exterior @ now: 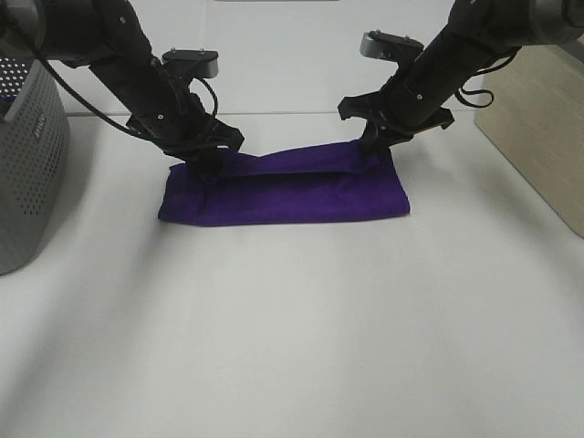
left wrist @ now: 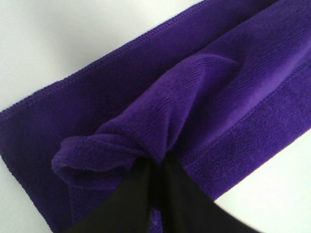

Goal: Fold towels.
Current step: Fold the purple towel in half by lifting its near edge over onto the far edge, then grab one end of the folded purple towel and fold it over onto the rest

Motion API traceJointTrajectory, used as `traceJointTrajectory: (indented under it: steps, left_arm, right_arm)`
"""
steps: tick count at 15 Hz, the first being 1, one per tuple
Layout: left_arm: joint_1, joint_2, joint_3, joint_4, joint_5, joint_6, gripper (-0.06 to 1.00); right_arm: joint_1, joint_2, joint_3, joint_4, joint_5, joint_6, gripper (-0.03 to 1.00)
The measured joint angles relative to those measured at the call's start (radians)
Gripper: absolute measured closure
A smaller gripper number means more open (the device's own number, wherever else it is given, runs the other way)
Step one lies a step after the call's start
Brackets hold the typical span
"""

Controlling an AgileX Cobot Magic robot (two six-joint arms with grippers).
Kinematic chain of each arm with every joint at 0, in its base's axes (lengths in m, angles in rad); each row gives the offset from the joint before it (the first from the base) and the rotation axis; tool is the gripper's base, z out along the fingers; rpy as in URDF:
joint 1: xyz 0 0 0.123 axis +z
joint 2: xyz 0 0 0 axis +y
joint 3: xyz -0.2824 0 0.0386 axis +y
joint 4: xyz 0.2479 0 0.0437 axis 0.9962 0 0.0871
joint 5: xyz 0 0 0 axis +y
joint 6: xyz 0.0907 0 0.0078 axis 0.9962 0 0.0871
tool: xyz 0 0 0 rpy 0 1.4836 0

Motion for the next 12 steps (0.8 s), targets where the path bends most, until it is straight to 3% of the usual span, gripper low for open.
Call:
traceJointTrajectory:
  steps: [3, 5, 7, 9, 11, 12]
  left_arm:
    - [0.0, 0.022, 0.0, 0.012, -0.021, 0.002, 0.86]
    - [0.0, 0.023, 0.0, 0.016, -0.028, -0.001, 0.72]
    - [0.0, 0.023, -0.003, 0.027, -0.04, -0.045, 0.44]
    - [0.001, 0.023, -0.04, 0.101, 0.017, -0.142, 0.18]
    - [0.001, 0.023, -0.112, 0.2, 0.145, -0.236, 0.07]
    - [0.015, 0.023, -0.193, 0.217, 0.279, -0.255, 0.06]
  right_arm:
    - [0.0, 0.02, -0.005, -0.007, -0.001, 0.015, 0.94]
    - [0.0, 0.02, -0.009, -0.007, 0.0, 0.017, 0.87]
    - [0.0, 0.02, -0.009, -0.007, 0.002, 0.018, 0.56]
    - [0.0, 0.02, -0.015, -0.008, 0.051, 0.022, 0.22]
    - [0.0, 0.014, -0.053, -0.025, 0.174, 0.023, 0.1]
    - [0.0, -0.018, -0.092, -0.036, 0.295, 0.029, 0.07]
